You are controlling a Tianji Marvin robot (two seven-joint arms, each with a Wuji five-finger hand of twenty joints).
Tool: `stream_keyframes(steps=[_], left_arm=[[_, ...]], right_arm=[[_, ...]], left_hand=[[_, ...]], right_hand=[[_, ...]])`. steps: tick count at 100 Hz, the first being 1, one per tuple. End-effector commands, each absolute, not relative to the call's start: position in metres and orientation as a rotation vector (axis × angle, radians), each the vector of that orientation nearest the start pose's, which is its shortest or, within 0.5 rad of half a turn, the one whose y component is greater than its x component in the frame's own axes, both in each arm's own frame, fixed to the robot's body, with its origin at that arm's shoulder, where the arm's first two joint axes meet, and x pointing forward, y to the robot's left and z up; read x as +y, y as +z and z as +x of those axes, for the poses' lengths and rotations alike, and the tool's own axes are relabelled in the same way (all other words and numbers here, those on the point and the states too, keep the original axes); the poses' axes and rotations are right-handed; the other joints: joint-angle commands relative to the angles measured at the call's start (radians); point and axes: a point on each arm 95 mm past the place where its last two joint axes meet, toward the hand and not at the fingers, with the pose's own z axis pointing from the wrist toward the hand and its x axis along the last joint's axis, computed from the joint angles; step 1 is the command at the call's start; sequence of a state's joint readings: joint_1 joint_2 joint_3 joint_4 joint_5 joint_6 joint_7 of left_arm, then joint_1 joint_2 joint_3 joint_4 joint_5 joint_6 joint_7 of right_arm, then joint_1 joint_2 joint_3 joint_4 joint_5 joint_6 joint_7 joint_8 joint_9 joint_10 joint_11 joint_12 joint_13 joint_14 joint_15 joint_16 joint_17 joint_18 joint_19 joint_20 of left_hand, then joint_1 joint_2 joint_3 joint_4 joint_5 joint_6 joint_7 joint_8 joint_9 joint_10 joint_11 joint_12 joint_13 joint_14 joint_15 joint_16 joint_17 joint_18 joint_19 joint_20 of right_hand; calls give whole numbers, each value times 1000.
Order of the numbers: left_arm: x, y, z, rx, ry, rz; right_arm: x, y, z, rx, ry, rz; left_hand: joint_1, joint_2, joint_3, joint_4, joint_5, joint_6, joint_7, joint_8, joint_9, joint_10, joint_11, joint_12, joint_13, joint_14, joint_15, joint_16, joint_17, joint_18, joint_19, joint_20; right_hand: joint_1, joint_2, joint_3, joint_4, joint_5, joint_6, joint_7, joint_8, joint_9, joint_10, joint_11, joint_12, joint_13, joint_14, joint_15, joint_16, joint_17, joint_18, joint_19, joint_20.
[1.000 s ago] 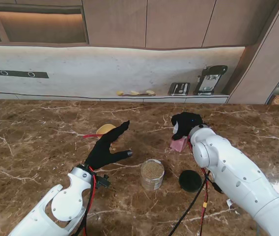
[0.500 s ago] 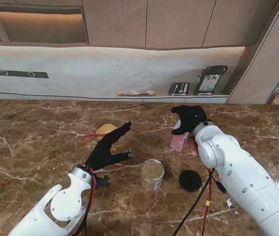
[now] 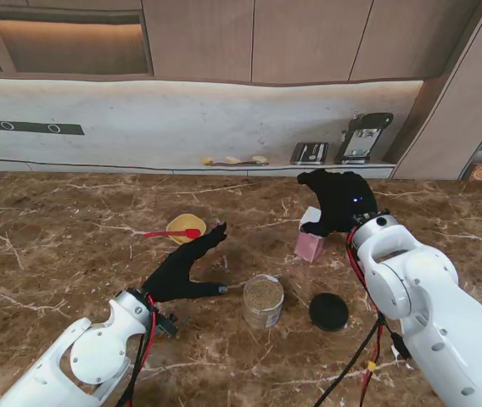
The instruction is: Measure grain into the airtight container
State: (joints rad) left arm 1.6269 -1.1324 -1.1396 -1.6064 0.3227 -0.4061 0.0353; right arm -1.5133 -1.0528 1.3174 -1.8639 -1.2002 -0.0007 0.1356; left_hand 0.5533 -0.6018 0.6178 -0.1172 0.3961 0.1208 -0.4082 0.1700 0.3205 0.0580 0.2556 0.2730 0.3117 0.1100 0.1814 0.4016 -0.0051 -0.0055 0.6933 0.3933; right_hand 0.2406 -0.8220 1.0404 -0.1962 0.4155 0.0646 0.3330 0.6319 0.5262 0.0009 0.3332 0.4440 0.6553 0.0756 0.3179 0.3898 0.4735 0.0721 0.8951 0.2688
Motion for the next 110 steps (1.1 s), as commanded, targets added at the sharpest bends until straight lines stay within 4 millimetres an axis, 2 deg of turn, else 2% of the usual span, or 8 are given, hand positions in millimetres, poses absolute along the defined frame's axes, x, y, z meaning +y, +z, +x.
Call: stream_keyframes(steps=[1,16,44,59,71,80,93,110], left_arm=[[-56,-336,353,1298,-2306,-1620],[-57,-345,349,1368,-2258,-1639],[-68,-361,347,1479,-2200,-1693],[-71,-369,345,1542,-2160,-1718],[-73,-375,345,1589,-2120,-1726],[-72,-379,347,1616,-2084,-1727],[-72,-386,350,1607,-2056,-1753],[-75,-392,357,1605,-2036,-1772]], right_arm=[[0,-215,399,1506,1368,885],[-3,-219,367,1551,1358,900],[-14,-245,327,1689,1224,1033],[-14,-264,318,1734,1169,1085],[-11,-282,315,1768,1129,1116],[-9,-294,315,1779,1106,1130],[-7,-308,314,1782,1085,1148],[-5,-319,314,1790,1042,1162]], left_hand=[[-14,-34,-14,17,-55,22,579,-5,-46,11,2,-16,4,-43,-16,-15,13,-61,48,-9],[-6,-53,12,16,-127,55,583,16,-100,32,2,-24,-21,-40,-20,-25,15,-56,59,-10],[-1,-90,62,3,-215,72,561,50,-139,26,-60,-54,-92,-61,-29,-49,-22,-74,22,-34],[5,-103,72,-1,-248,77,537,49,-143,24,-83,-47,-102,-67,-30,-53,-17,-77,-10,-51],[-2,-90,67,-3,-257,53,498,50,-129,16,-43,0,-82,-50,-21,-47,-19,-65,15,-39],[-2,-80,41,2,-260,33,511,119,-143,10,-68,5,-110,-26,-23,-37,-24,-54,-30,-62],[4,-78,24,7,-266,26,479,173,-159,2,-117,28,-159,-44,-46,-44,-15,-65,-174,-111],[8,-93,32,5,-271,19,443,165,-160,-11,-120,37,-158,-59,-52,-46,-14,-70,-188,-104]], right_hand=[[38,-34,41,41,-3,28,21,37,16,13,34,41,52,-18,33,37,33,-12,38,8],[58,-39,43,41,12,29,32,75,48,6,77,100,91,-29,78,88,63,-5,67,16],[52,44,-78,44,-78,71,-52,92,-48,31,-8,87,10,-1,-3,68,11,-8,-2,16],[35,66,-114,36,-122,89,-94,79,-98,43,-45,64,-19,7,-22,55,2,-13,-25,15],[28,74,-117,36,-143,95,-109,75,-121,46,-55,56,-24,7,-23,52,2,-11,-28,17],[33,68,-114,37,-140,92,-109,76,-123,44,-52,54,-44,2,-29,49,-21,-8,-34,20],[26,56,-94,37,-158,100,-113,77,-147,45,-50,53,-97,3,-46,41,-76,-8,-63,22],[19,53,-80,32,-219,108,-116,101,-218,46,-44,54,-181,14,-65,24,-153,22,-121,37]])
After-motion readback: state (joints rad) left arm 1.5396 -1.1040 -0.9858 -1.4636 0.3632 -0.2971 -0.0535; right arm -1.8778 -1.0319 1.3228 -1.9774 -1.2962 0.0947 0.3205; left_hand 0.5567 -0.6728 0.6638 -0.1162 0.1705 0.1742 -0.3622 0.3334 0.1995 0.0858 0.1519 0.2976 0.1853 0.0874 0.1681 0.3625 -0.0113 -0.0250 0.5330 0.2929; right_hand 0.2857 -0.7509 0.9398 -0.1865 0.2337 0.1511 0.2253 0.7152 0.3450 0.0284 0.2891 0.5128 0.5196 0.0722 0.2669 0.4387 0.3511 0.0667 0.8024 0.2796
